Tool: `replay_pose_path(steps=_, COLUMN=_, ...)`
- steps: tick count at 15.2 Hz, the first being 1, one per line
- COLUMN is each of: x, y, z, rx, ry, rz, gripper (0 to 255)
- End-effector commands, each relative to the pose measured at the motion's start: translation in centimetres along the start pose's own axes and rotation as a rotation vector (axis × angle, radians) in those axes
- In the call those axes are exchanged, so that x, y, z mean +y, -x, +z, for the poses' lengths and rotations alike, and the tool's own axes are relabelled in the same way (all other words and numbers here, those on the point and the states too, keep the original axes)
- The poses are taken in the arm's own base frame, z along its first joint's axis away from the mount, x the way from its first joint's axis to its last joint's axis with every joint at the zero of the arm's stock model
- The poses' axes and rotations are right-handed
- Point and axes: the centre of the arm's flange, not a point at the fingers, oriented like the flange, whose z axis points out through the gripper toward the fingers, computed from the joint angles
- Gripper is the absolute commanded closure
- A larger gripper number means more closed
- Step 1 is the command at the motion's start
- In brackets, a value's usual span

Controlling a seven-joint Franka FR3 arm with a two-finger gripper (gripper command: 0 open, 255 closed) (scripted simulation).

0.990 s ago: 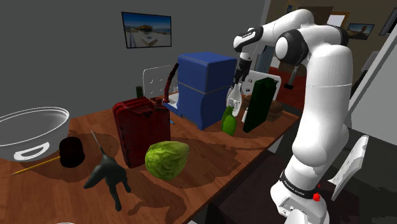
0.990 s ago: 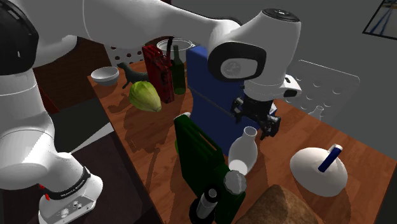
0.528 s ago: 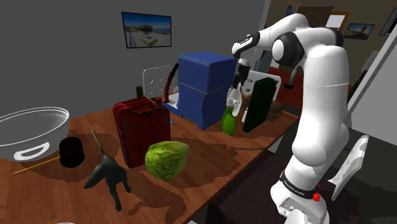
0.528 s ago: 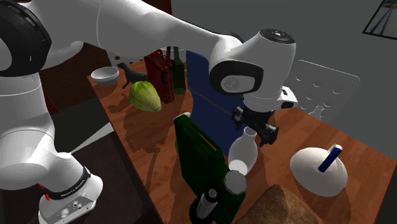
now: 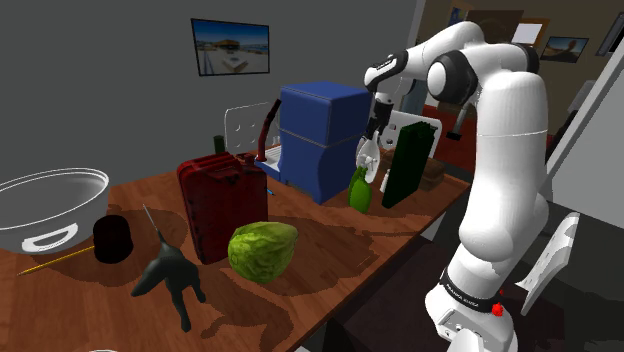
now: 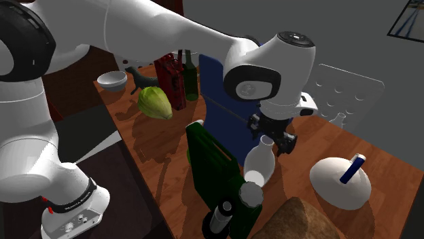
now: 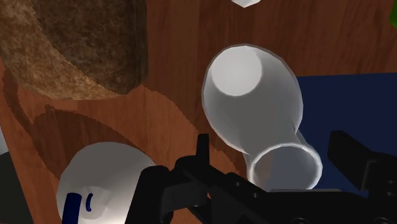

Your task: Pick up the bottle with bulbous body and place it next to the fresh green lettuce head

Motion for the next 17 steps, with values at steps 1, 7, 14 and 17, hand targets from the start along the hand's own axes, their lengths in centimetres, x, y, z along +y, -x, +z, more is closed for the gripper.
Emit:
replay_pose_path(steps=1, x=-0.4, y=-0.2, z=0.7, rx=-0.008, ry=-0.005, rz=-0.004, gripper=255)
replay_pose_path(steps=7, x=-0.6, y=-0.2, z=0.7, rx=-0.008, ry=-0.005, rz=-0.004, gripper=255)
replay_pose_path(steps=14, x=0.1, y=-3.3, z=-3.0, rx=-0.056, ry=-0.005, rz=0.027, gripper=0)
replay_pose_path(steps=17, x=0.1, y=-3.3, z=-1.4, rx=-0.056, ry=-0.005, rz=0.027, gripper=0)
